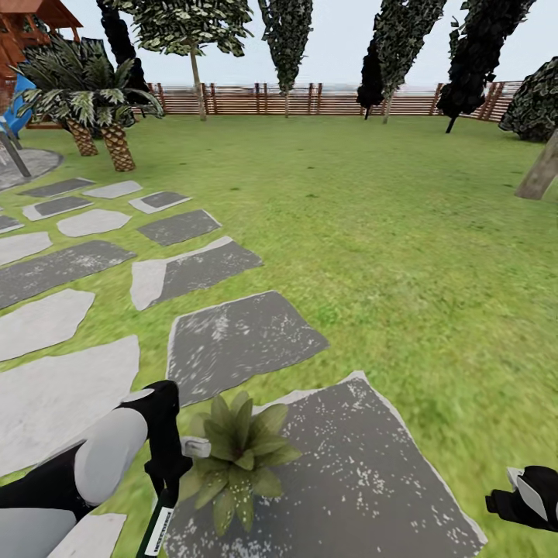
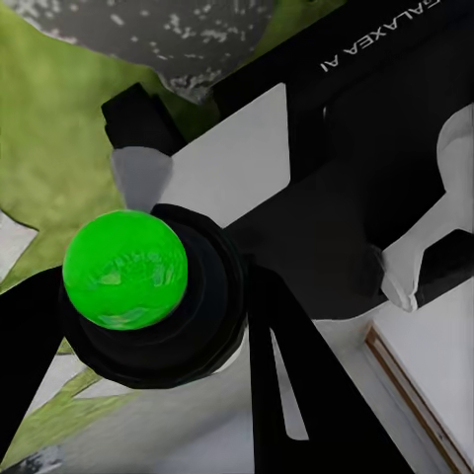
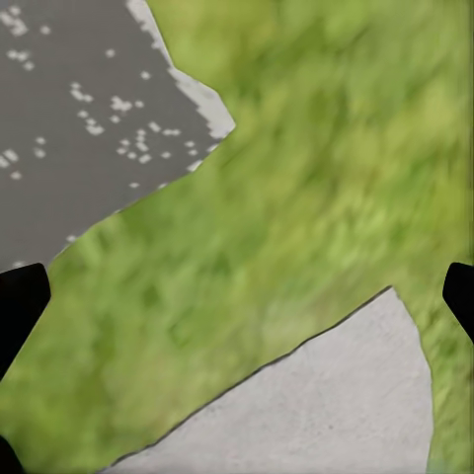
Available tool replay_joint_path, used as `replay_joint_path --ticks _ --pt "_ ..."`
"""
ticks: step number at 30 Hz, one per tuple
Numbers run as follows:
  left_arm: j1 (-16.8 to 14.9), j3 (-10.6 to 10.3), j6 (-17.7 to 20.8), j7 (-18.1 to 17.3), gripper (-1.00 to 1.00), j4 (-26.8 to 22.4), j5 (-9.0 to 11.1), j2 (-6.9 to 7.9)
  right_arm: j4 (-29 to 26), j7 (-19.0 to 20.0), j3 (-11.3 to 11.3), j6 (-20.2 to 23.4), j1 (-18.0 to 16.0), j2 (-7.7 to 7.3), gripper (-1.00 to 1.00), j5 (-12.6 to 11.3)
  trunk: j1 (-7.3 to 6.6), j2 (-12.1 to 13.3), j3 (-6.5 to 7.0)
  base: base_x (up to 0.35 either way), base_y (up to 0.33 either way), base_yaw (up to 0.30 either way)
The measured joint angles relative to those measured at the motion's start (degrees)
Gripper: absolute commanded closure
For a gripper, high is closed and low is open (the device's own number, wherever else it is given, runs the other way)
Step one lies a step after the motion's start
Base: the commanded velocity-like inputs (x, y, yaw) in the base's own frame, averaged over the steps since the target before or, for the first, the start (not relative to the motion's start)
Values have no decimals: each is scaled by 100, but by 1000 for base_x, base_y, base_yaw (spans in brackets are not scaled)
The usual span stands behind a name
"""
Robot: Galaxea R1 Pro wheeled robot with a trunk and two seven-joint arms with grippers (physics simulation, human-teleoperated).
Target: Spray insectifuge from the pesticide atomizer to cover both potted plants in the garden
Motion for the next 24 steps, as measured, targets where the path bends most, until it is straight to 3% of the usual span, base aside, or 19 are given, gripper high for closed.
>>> replay_joint_path --ticks 6,10,19,24 --pt "-32 7 2 3 100 -284 -10 -85 0 0 2 0 0 0 -100 0 0 0 0 0 -2 0" --pt "-49 0 1 0 100 -337 -30 -272 0 0 2 0 0 0 -100 0 0 0 0 0 0 0" --pt "-64 -7 3 0 100 -368 -36 -295 0 -1 2 0 0 1 -100 0 0 0 0 0 0 0" --pt "-68 -8 7 -2 100 -623 -36 -299 1 0 3 -1 -1 1 -100 0 0 0 -8 0 0 115"
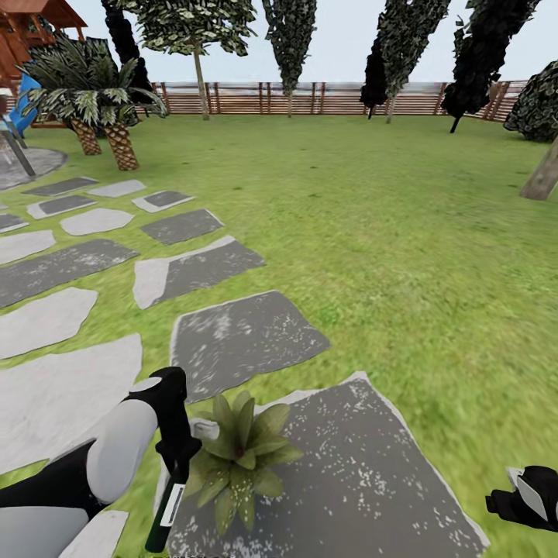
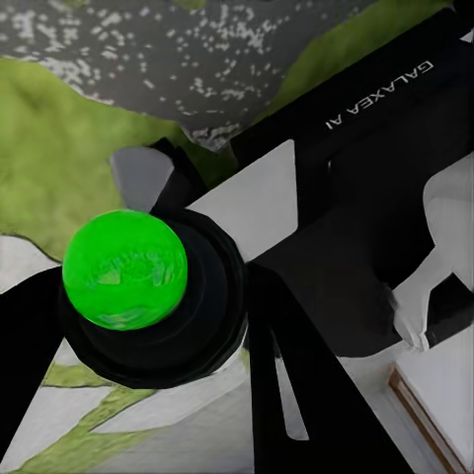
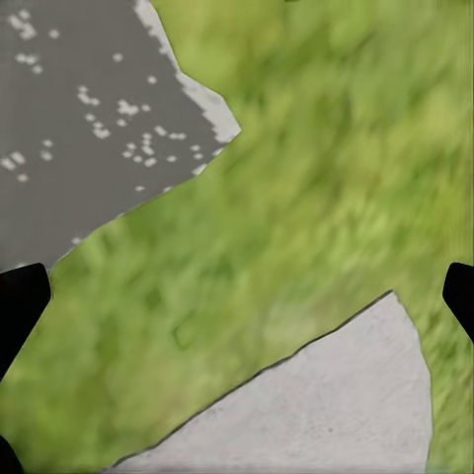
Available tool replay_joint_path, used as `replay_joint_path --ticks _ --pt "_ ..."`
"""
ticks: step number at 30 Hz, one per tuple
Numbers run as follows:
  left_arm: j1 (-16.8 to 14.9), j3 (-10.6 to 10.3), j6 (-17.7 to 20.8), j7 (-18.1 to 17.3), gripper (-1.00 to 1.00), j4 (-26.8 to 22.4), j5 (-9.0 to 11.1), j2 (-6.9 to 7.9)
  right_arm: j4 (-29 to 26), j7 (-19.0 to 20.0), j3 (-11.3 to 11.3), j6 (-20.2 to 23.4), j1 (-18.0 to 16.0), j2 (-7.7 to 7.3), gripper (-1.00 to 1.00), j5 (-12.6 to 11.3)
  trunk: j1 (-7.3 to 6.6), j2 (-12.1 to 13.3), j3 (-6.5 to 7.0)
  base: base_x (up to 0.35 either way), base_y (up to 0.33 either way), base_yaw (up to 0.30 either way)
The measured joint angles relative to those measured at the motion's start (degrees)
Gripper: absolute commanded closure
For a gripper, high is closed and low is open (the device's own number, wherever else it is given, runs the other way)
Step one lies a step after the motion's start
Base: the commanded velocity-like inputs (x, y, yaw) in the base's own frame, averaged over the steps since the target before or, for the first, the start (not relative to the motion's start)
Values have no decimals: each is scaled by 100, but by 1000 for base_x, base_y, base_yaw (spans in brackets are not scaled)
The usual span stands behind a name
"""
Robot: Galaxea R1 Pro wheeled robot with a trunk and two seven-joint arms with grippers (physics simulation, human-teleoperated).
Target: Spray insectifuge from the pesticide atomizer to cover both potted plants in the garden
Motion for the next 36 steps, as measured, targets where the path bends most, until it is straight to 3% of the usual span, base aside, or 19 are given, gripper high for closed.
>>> replay_joint_path --ticks 8,19,27,36 --pt "3 -1 -4 1 100 -34 0 -48 -1 -2 -1 1 1 -1 -100 0 0 0 -26 14 0 111" --pt "1 4 0 1 100 -34 3 -95 -1 -1 -1 1 1 1 -100 0 -2 0 -26 241 0 3" --pt "3 -1 4 0 100 -35 0 -161 0 -2 0 0 0 2 -100 0 0 0 -37 13 0 188" --pt "1 -337 4 1 100 -75 0 -155 -1 -1 -2 1 1 -1 -100 0 0 0 -39 0 0 12"
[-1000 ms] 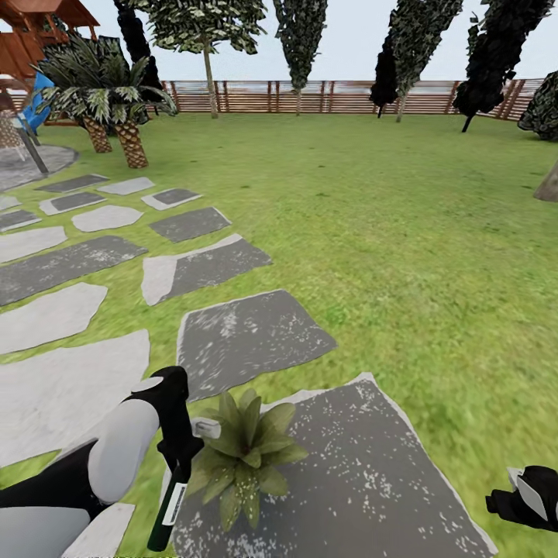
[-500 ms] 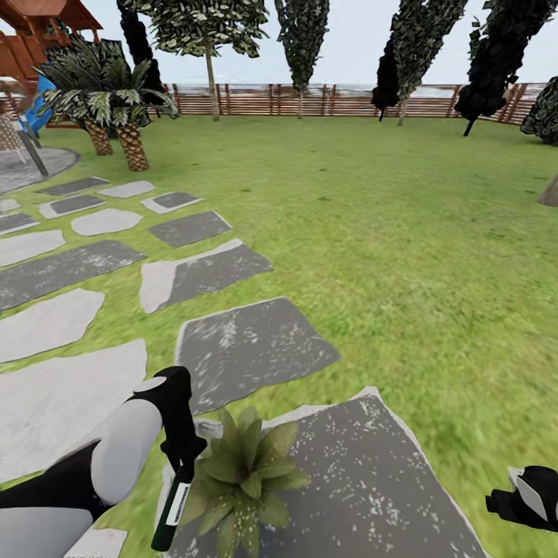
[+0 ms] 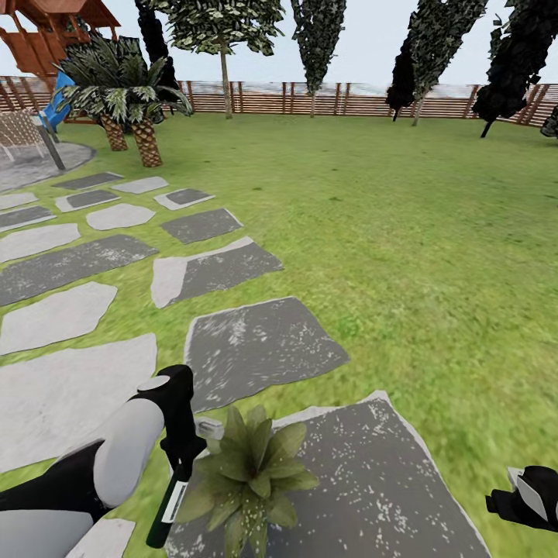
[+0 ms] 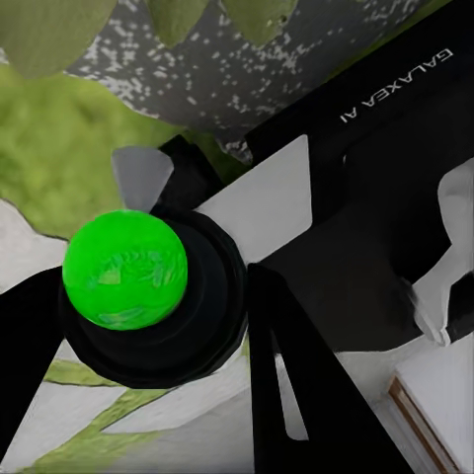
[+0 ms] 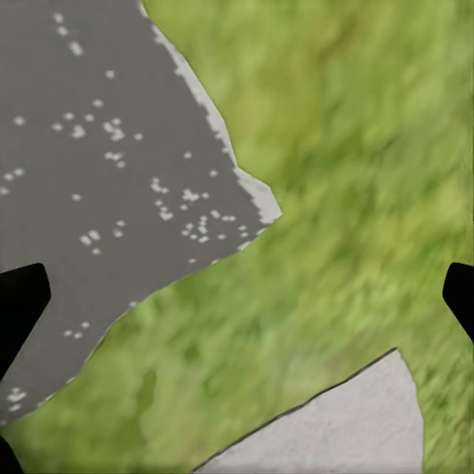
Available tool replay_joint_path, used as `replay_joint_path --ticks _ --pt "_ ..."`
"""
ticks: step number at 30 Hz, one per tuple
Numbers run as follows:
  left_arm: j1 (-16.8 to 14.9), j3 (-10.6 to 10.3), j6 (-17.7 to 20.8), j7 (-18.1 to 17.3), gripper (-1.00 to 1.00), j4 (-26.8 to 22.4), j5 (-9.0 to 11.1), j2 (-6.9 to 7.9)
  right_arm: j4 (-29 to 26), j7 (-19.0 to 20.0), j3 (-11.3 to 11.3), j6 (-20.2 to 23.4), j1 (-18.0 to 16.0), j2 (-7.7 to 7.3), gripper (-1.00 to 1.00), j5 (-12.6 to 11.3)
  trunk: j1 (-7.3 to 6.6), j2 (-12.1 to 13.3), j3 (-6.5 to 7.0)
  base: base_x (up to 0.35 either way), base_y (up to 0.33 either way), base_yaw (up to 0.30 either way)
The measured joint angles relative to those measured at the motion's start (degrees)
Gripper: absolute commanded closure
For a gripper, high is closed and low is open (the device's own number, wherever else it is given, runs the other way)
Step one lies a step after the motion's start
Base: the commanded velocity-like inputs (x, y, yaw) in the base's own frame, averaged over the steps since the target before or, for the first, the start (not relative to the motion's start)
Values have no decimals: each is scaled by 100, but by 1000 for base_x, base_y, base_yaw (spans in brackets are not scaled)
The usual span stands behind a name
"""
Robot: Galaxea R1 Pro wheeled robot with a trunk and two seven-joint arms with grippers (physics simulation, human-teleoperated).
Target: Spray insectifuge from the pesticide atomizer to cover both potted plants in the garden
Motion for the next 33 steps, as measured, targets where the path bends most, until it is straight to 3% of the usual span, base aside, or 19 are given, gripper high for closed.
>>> replay_joint_path --ticks 5,11,19,33 --pt "2 -57 1 -1 100 -401 -2 -5 0 2 2 0 0 0 -100 0 0 0 0 0 0 0" --pt "4 -62 0 -2 100 -474 1 -24 0 0 2 0 0 3 -100 2 0 0 0 0 0 0" --pt "5 -50 -1 1 100 302 6 -121 2 1 2 0 0 0 -100 3 0 0 0 0 0 0" --pt "0 -46 0 1 100 299 35 -168 0 -1 2 0 0 2 -100 5 -1 0 0 24 -7 0"
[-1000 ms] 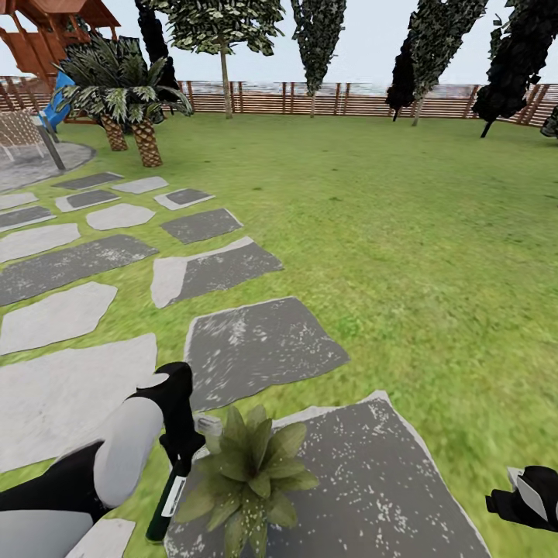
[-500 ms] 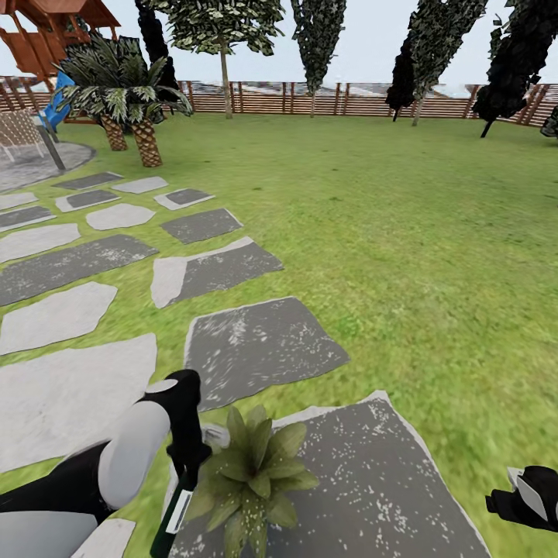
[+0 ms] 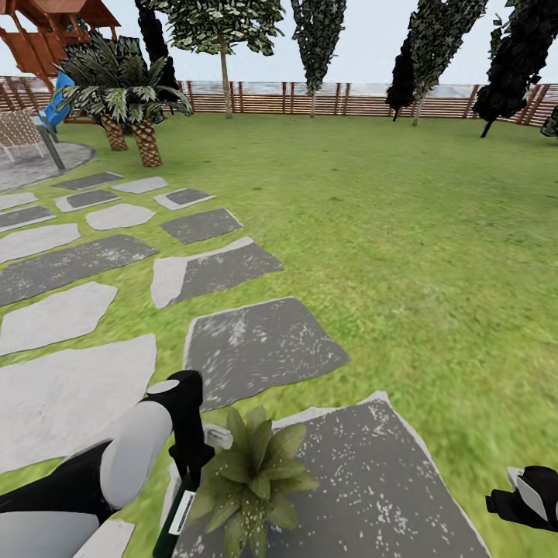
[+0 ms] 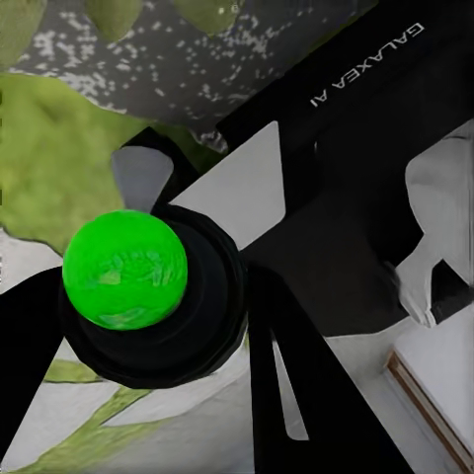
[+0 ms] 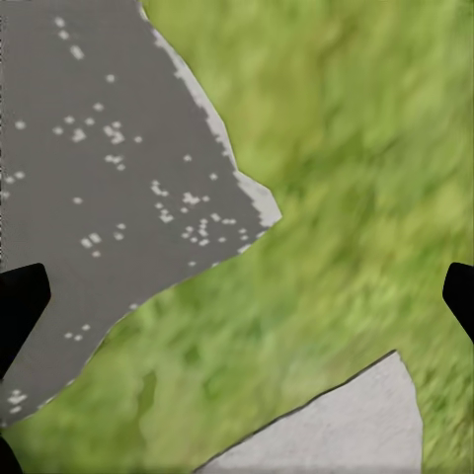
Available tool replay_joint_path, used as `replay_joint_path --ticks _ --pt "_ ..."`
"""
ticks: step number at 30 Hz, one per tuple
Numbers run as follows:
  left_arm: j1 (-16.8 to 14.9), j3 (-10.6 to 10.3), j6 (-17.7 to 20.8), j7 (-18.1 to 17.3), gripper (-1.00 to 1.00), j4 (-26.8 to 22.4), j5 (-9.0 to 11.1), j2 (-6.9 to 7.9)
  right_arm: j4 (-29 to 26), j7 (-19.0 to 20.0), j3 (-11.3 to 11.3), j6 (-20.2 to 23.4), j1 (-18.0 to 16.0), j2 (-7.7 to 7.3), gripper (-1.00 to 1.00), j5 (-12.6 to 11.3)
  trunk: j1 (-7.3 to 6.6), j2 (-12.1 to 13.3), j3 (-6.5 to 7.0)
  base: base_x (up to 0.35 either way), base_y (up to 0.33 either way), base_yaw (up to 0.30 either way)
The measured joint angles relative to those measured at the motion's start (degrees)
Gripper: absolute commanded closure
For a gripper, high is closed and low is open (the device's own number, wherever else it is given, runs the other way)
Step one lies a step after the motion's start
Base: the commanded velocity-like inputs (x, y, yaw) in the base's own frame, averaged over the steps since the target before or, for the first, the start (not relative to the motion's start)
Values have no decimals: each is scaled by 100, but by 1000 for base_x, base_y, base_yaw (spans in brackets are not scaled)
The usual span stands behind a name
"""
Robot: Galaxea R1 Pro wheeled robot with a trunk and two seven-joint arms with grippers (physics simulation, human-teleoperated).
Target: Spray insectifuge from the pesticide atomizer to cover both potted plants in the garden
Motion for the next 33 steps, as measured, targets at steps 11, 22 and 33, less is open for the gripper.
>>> replay_joint_path --ticks 11,22,33 --pt "0 9 0 0 100 -5 11 -98 0 1 -1 0 0 5 -100 3 1 0 0 55 -17 0" --pt "2 4 0 -2 100 -364 18 -331 0 0 -1 0 0 7 -100 2 1 0 0 0 0 0" --pt "2 4 0 -3 100 -388 14 -334 1 -1 0 -1 -1 8 -100 2 1 0 0 0 0 81"
